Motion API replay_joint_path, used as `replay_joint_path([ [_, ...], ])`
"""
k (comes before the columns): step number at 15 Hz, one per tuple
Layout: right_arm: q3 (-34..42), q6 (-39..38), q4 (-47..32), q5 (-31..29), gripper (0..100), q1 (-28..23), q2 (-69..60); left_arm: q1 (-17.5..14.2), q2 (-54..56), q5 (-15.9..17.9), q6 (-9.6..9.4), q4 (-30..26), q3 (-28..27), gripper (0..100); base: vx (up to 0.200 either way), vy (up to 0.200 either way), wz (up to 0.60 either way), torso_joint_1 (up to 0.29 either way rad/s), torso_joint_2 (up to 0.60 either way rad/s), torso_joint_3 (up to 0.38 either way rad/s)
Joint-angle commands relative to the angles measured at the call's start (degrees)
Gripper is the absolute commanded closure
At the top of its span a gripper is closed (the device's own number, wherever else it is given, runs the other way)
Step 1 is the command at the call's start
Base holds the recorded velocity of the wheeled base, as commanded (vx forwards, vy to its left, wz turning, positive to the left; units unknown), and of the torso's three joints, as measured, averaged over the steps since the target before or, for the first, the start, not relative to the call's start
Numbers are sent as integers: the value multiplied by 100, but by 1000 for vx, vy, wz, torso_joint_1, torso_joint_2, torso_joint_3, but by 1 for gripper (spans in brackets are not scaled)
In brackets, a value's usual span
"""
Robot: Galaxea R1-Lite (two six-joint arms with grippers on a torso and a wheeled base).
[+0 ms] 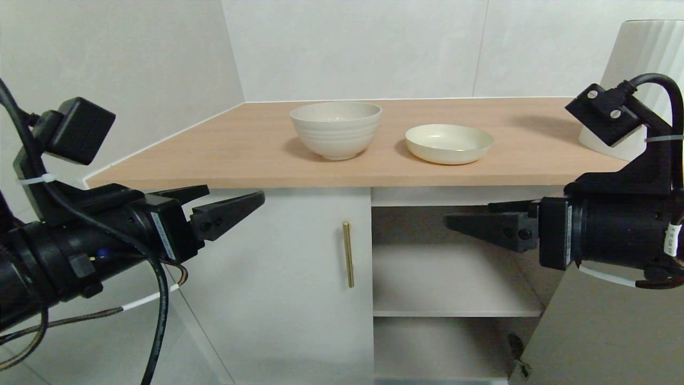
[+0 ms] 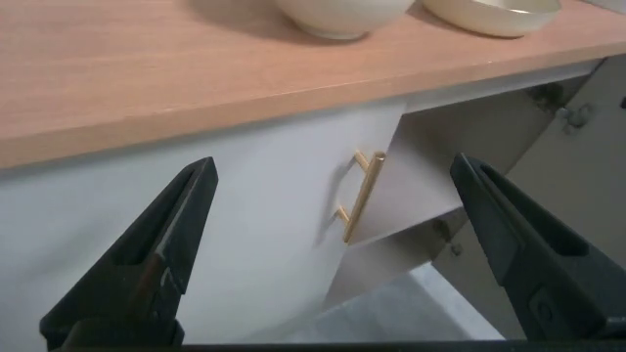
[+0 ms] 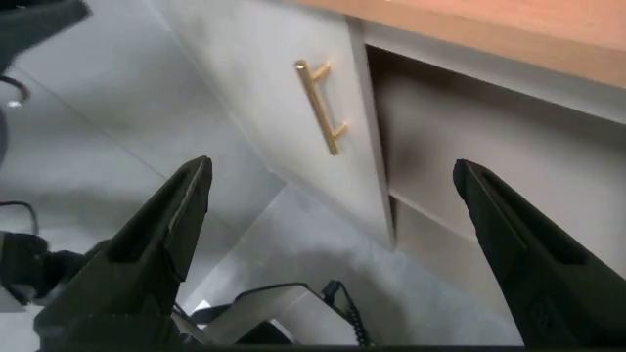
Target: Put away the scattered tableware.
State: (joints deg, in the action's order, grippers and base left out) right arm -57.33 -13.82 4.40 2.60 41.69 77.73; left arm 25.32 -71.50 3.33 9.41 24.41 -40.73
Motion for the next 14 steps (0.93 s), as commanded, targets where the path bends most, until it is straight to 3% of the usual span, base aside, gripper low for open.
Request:
replay_joint_path([
  [1,64,20,8,4,0,23,-38,96,13,1,-1,3,4,0,0,0,0,0,0,0],
  [5,64,29,17,13,0,23,-38,140,-40,1,-1,3,4,0,0,0,0,65,-227,-255],
  [9,20,29,105,30,0,-135,102,131,-453,10,8,47,-146,0,0,0,0,124,-504,-312],
  [14,12,143,228,30,0,-302,287,70,-1367,1,61,3,-902,0,0,0,0,151,-420,-270],
])
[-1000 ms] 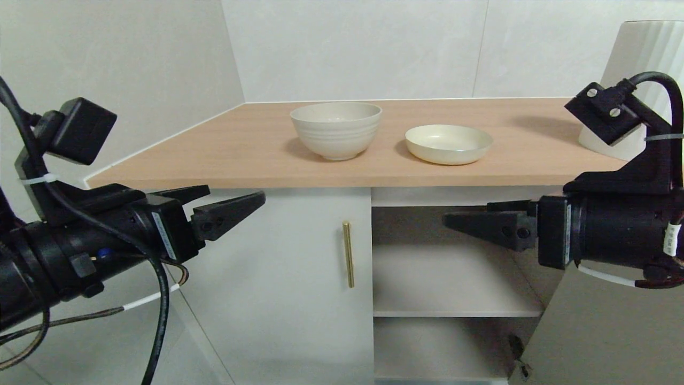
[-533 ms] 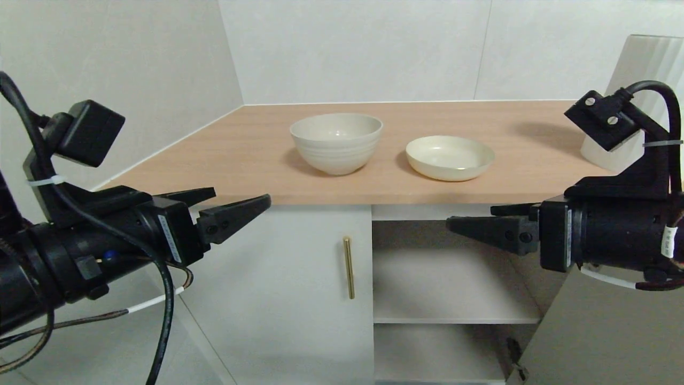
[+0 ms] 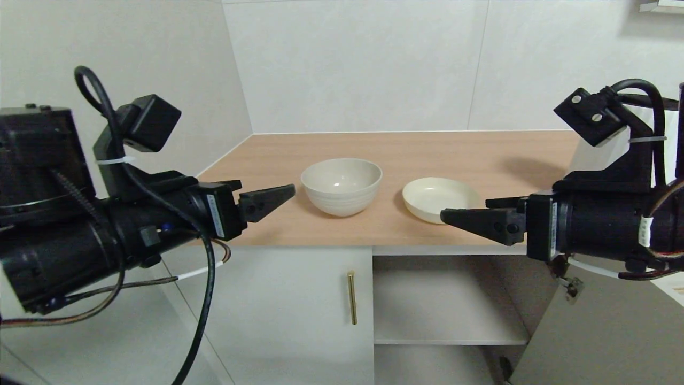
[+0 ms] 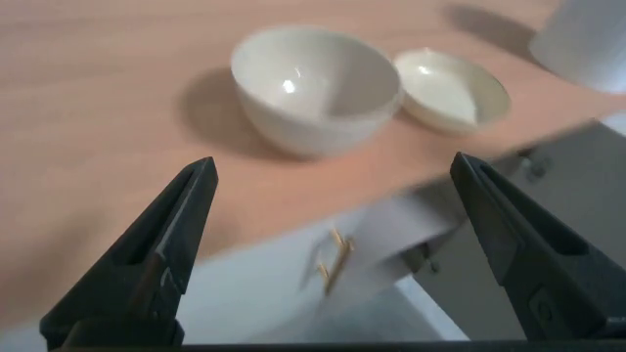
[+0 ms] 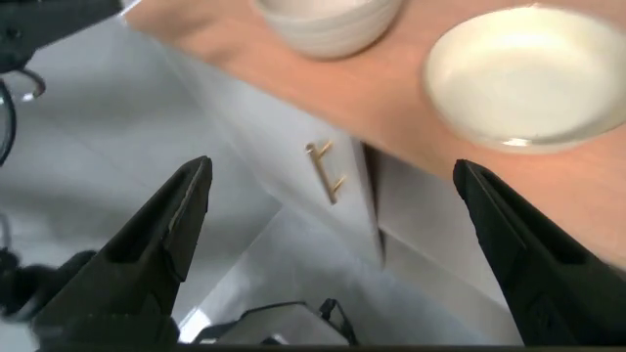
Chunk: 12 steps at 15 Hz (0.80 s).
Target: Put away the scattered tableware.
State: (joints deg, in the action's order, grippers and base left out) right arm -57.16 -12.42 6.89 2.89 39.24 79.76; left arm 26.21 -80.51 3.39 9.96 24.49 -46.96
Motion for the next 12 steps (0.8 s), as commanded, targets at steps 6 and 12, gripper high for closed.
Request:
replay_joint_path([
  [6,-1667,-41,-566,-473,0,-734,1208,-230,-730,-40,674,-1333,-1544,0,0,0,0,13,-37,-25],
  [12,-1772,-524,-865,-790,0,-989,1366,-257,-1565,-84,1008,-1553,-1958,0,0,0,0,0,0,0],
])
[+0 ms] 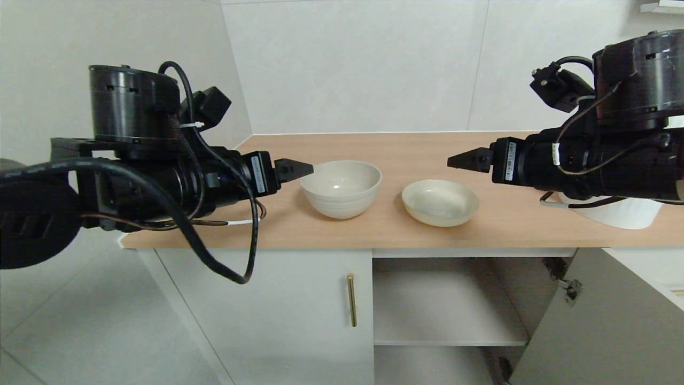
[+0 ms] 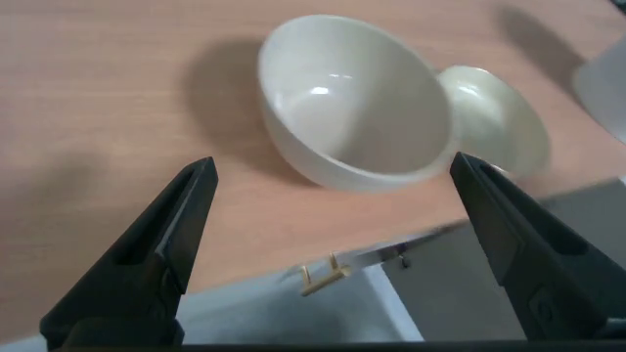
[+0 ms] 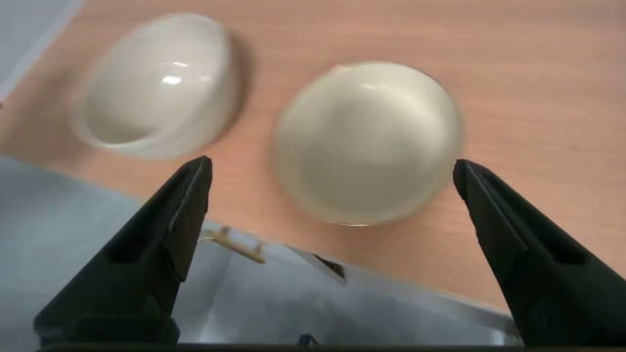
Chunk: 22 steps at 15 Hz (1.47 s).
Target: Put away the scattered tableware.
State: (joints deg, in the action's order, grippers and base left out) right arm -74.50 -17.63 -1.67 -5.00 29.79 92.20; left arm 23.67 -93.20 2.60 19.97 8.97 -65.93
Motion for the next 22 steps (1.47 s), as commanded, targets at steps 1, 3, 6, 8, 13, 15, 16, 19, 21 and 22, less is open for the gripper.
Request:
replay_joint_path([
  [1,-127,-13,-79,-54,0,-88,220,-12,-401,-40,139,-10,-184,0,0,0,0,0,0,0],
  [3,-223,-30,-44,-344,0,-132,466,-3,-665,-207,657,-238,-500,0,0,0,0,0,0,0],
  [6,-223,-30,-18,-379,0,-132,483,-3,-1051,-260,983,-475,-843,0,0,0,0,0,0,0],
  [8,-214,-39,-18,-388,0,-132,457,-3,-1324,-260,1167,-458,-1063,0,0,0,0,0,0,0],
  [13,-214,-39,-18,-388,0,-132,413,6,-1491,-260,1343,-440,-1203,0,0,0,0,0,0,0],
  [15,-214,-39,-18,-388,0,-132,404,6,-1491,-260,1343,-449,-1203,100,0,0,0,0,0,0],
  [16,-214,-39,-18,-388,0,-132,404,6,-1473,-260,1343,-449,-1194,100,0,0,0,0,0,0],
  [19,-223,-39,-26,-379,0,-132,422,6,-1394,-260,1343,-449,-1186,100,0,0,0,0,0,0],
  [21,-223,-39,-26,-379,0,-141,439,6,-1324,-260,1343,-449,-1168,100,0,0,0,0,0,0],
  [22,-223,-39,-26,-388,0,-141,448,6,-1315,-260,1343,-458,-1159,100,0,0,0,0,0,0],
])
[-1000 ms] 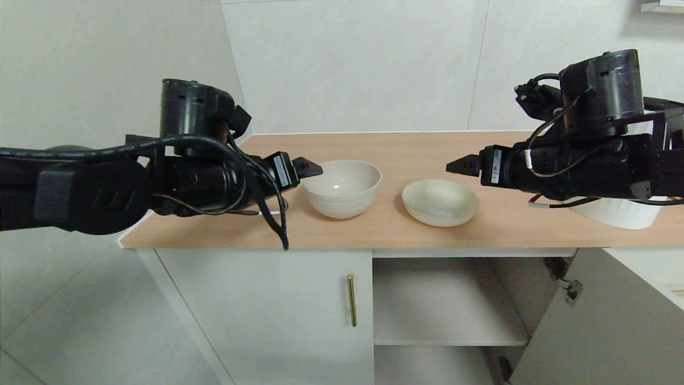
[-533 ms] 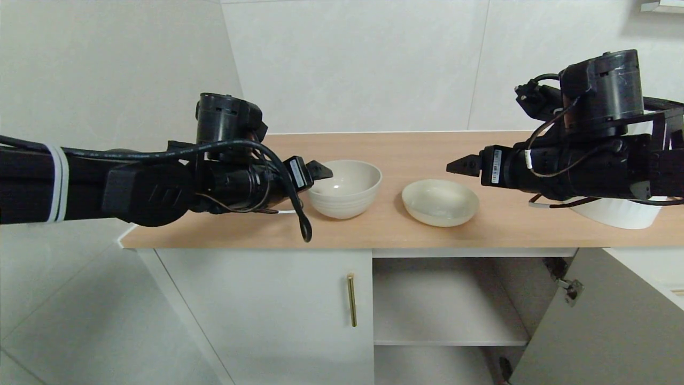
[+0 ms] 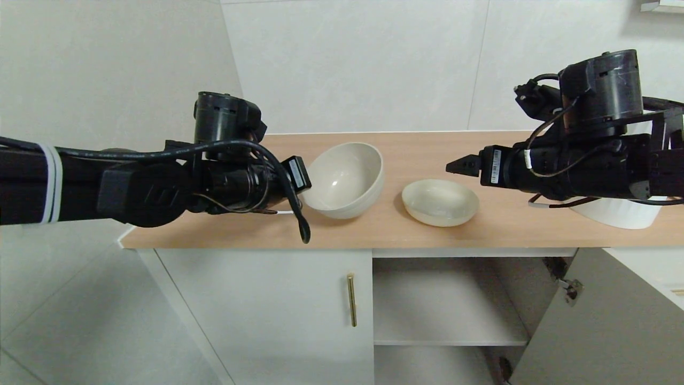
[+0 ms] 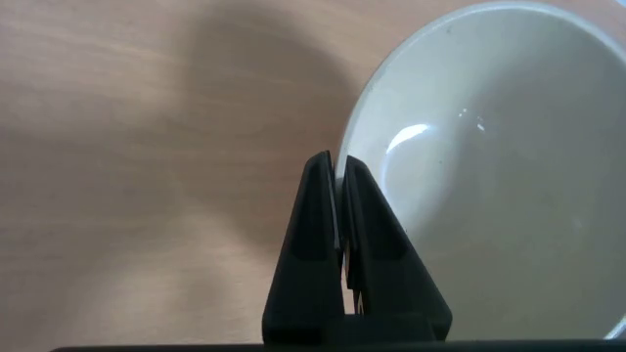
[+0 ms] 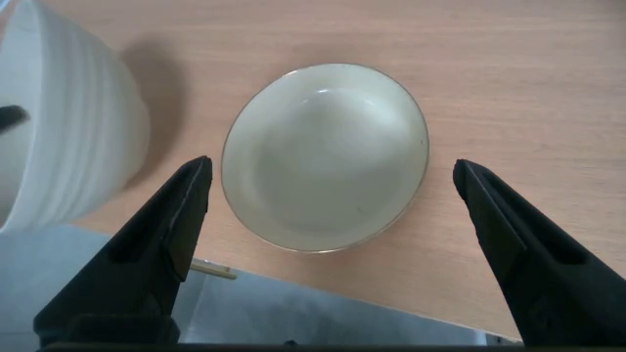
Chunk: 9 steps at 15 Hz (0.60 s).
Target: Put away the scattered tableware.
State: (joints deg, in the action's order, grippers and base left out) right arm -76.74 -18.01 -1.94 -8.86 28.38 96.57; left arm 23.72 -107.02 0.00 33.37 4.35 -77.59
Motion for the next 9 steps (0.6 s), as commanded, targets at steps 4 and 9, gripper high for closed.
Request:
replay_joint_path([
  [4,-139,8,-158,-151,0,-78,222,10,190,18,-6,13,122,100,0,0,0,0,0,0],
  [9,-772,-10,-870,-792,0,-280,1074,150,674,53,-339,13,561,100,0,0,0,0,0,0],
])
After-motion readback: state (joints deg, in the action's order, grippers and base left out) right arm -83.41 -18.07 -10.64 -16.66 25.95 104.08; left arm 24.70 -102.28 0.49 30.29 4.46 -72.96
